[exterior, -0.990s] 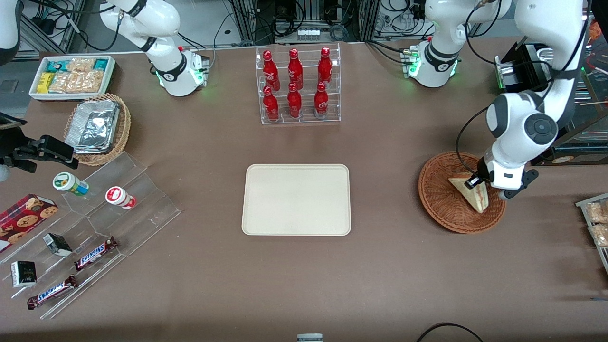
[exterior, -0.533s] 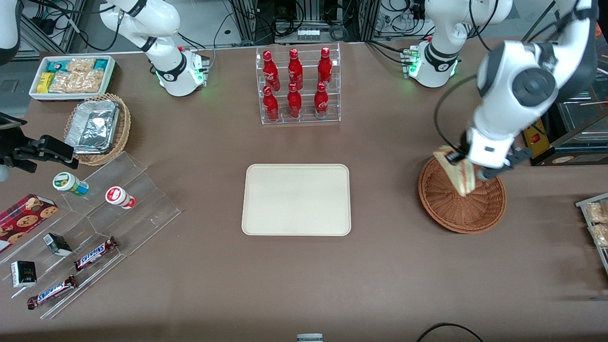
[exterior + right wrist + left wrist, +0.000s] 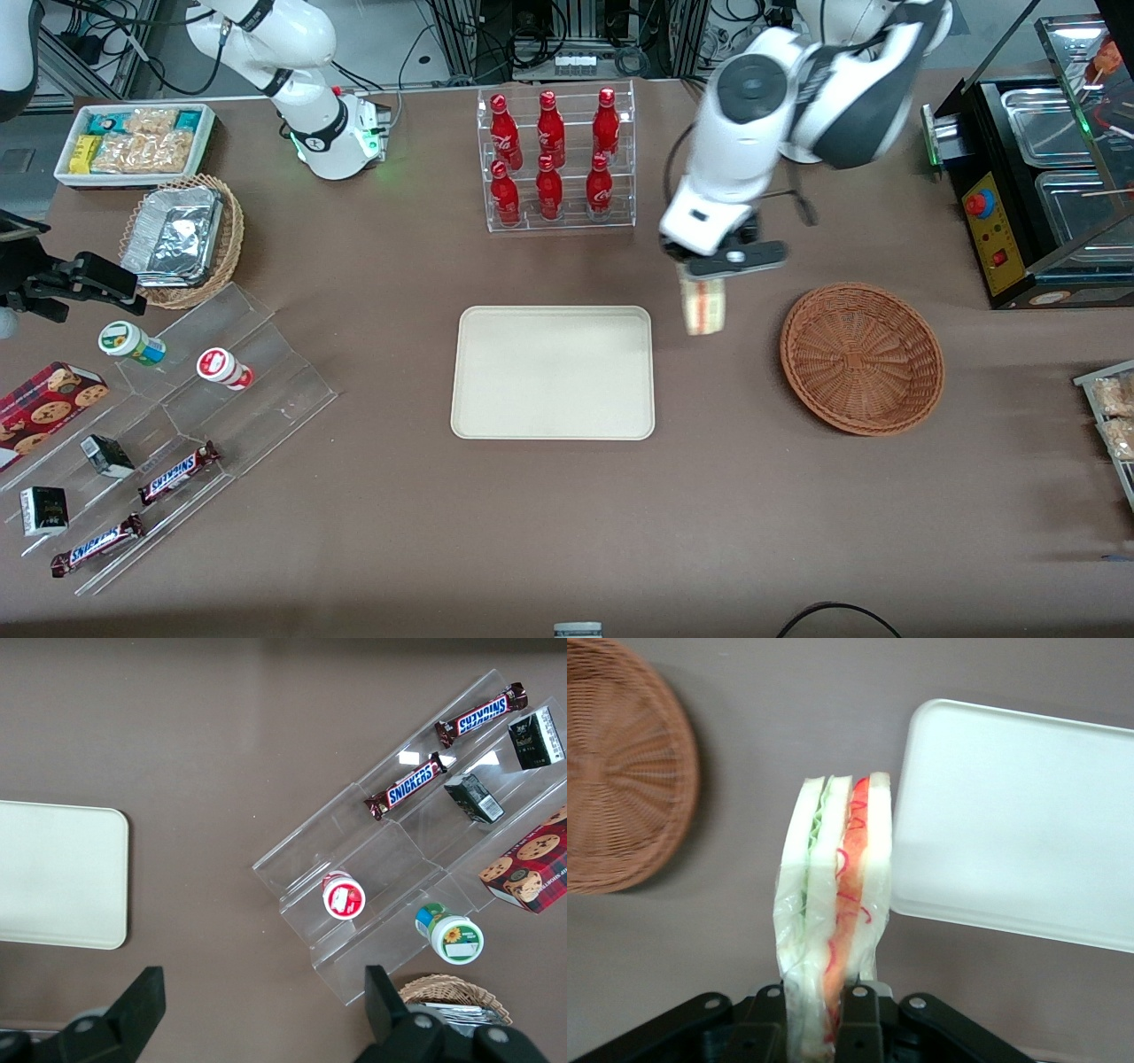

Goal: Place sandwich from basket to tray
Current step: 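Lift the sandwich out of the basket and carry it over the tray, then lower the sandwich onto the cream tray and open the left gripper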

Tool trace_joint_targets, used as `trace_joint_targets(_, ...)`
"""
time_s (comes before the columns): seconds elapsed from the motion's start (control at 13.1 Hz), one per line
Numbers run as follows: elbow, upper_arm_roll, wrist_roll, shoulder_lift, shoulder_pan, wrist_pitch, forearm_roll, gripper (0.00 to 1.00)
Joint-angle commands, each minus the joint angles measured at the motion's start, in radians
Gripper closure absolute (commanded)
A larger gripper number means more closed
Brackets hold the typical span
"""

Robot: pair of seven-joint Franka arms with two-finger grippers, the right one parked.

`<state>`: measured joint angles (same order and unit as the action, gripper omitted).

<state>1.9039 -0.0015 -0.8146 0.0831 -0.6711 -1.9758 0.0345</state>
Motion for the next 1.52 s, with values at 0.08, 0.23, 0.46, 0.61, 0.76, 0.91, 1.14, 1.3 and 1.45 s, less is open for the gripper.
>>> trace_joint_targets(0.08, -0.063, 0.02, -0.074, 0.145, -0.102, -0.118, 0.01, 0.99)
trace_joint_targets(0.23, -0.123, 0.02, -0.078, 0.234, -0.123, -0.159, 0.01, 0.99)
trace_joint_targets(0.46, -0.284, 0.02, -0.152, 0.401, -0.156, -0.156, 0.042, 0.99)
trace_joint_targets(0.61, -0.305, 0.02, -0.182, 0.457, -0.171, -0.163, 0.08, 0.99)
trace_joint_targets(0.76, -0.315, 0.02, -0.183, 0.503, -0.176, -0.178, 0.096, 0.99)
trace_joint_targets(0.91, -0.33, 0.02, -0.186, 0.533, -0.176, -0.213, 0.099, 0.99)
trace_joint_targets(1.14, -0.324, 0.02, -0.187, 0.56, -0.176, -0.271, 0.14, 0.98)
trace_joint_targets(1.3, -0.319, 0.02, -0.19, 0.581, -0.174, -0.303, 0.166, 0.97)
trace_joint_targets(1.45, -0.318, 0.023, -0.209, 0.596, -0.174, -0.32, 0.168, 0.96)
